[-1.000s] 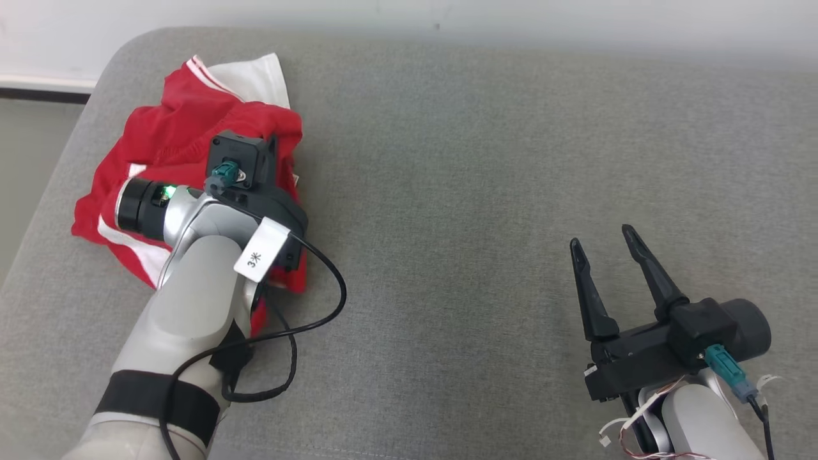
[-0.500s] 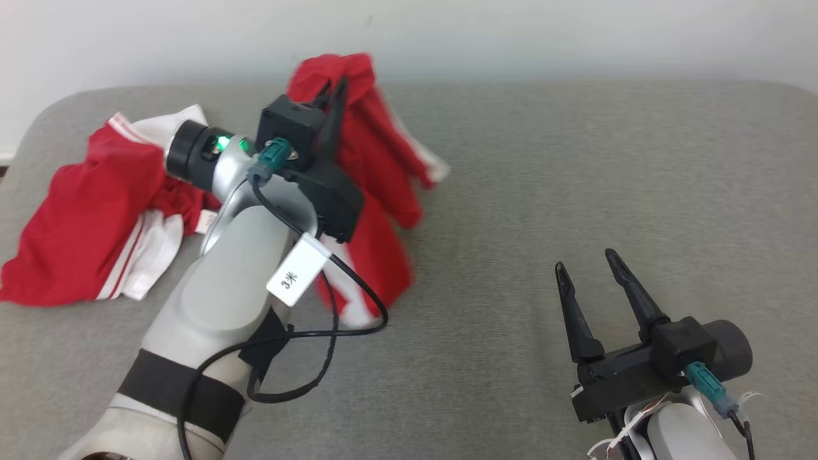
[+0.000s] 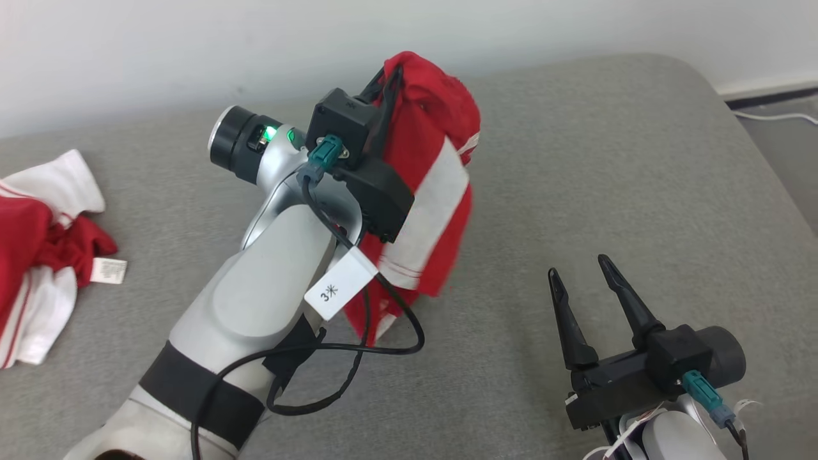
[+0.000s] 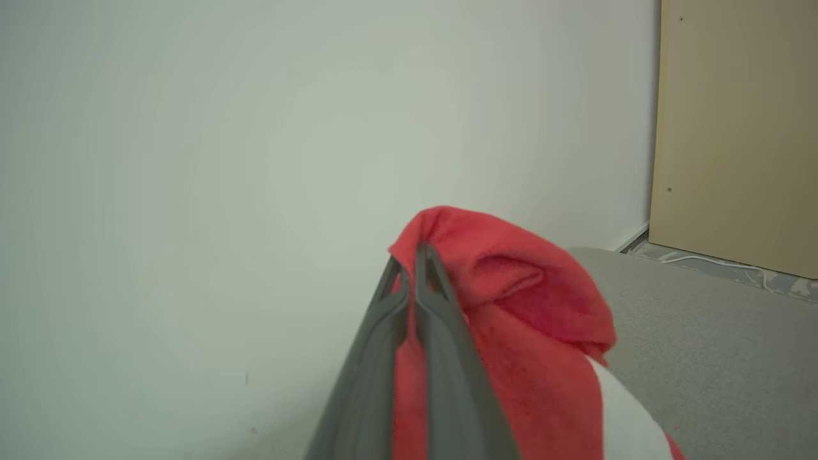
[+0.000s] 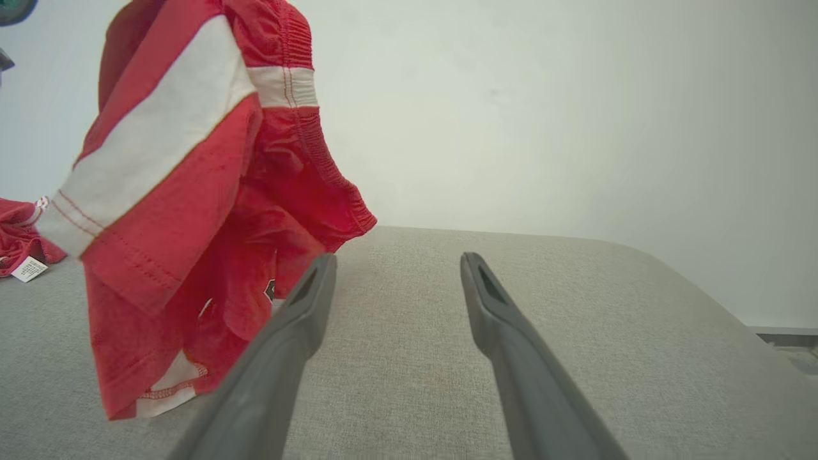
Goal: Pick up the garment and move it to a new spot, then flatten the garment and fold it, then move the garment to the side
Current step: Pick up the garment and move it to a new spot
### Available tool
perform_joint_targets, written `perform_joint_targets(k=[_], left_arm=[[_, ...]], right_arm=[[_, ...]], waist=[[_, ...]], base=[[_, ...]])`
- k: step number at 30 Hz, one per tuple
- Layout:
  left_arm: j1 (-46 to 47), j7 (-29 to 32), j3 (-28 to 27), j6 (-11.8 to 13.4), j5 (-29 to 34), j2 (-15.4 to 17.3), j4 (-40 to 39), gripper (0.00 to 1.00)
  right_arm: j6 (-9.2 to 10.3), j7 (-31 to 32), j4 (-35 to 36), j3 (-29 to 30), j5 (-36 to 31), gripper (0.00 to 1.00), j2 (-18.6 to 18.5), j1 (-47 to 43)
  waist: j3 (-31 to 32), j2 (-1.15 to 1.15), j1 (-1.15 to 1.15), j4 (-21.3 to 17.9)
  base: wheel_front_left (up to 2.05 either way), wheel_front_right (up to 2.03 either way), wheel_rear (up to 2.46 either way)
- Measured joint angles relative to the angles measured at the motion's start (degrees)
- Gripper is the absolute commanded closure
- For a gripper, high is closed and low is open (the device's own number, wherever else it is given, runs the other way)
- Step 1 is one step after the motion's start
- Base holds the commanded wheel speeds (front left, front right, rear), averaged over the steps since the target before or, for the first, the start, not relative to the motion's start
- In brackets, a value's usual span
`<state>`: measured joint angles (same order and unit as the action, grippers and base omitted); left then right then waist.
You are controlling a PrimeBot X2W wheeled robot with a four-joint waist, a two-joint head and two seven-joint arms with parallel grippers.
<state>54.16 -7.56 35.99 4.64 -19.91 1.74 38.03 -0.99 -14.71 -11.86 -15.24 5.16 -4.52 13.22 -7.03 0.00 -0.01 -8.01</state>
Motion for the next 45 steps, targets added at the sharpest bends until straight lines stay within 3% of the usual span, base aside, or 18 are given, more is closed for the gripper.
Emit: perform_joint_targets(k=[13, 22, 26, 27, 32, 33, 34, 35, 45], left_arm=[[1.3, 1.9, 5.3, 1.5, -2.5, 0.1, 2.7, 1.0], [-4.8, 2.4, 9.1, 1.9, -5.4, 0.4, 7.8, 1.0], [-6.0, 2.4, 10.3, 2.0, -6.3, 0.4, 8.7, 0.88], [-6.3, 2.4, 10.7, 2.0, -6.5, 0.4, 9.1, 0.8], [-7.5, 2.4, 12.2, 2.0, -7.9, 0.4, 10.5, 0.63], [-7.8, 2.4, 12.6, 2.0, -8.1, 0.4, 10.7, 0.53], [-7.9, 2.4, 13.0, 2.0, -8.4, 0.4, 10.8, 0.08], [-8.0, 2.4, 13.2, 2.0, -8.8, 0.4, 10.8, 0.0], [-9.1, -0.5, 15.8, 2.0, -12.0, 0.4, 7.7, 0.0]], right_arm=[[0.48, 0.0, 0.9, 0.9, 1.1, 0.0, 0.3, 0.5], [0.48, 0.0, 0.3, 0.7, 1.2, 0.0, 0.6, 1.6], [0.48, 0.0, 0.0, 0.5, 1.4, 0.0, 0.6, 1.6], [0.48, 0.0, -0.1, 0.4, 1.4, 0.0, 0.7, 1.6], [0.47, 0.0, -1.1, 0.4, 1.6, 0.0, 0.8, 1.6], [0.47, 0.0, -1.2, 0.4, 1.6, 0.0, 0.8, 1.6], [0.47, 0.0, -1.3, 0.5, 1.6, 0.0, 0.8, 1.5], [0.47, 0.0, -1.3, 0.5, 1.6, 0.0, 0.8, 1.5], [0.47, 0.0, -2.0, 1.9, 1.9, 0.0, 0.7, 1.2]], waist=[[-5.4, 0.0, 0.01, -4.3], [-7.0, 0.0, 0.01, -4.8], [-7.1, 0.0, 0.01, -4.9], [-7.1, 0.0, 0.01, -5.0], [-6.6, 0.0, 0.01, -5.0], [-6.4, 0.0, 0.01, -4.9], [-6.3, 0.0, 0.01, -4.8], [-6.1, 0.0, 0.01, -4.8], [-4.1, 0.0, 0.01, -3.1]], base=[[0.0, 0.0, 0.0], [0.0, 0.0, 0.0], [0.0, 0.0, 0.0], [0.0, 0.0, 0.0], [0.0, 0.0, 0.0], [0.0, 0.0, 0.0], [0.0, 0.0, 0.0], [0.0, 0.0, 0.0], [0.0, 0.0, 0.0]])
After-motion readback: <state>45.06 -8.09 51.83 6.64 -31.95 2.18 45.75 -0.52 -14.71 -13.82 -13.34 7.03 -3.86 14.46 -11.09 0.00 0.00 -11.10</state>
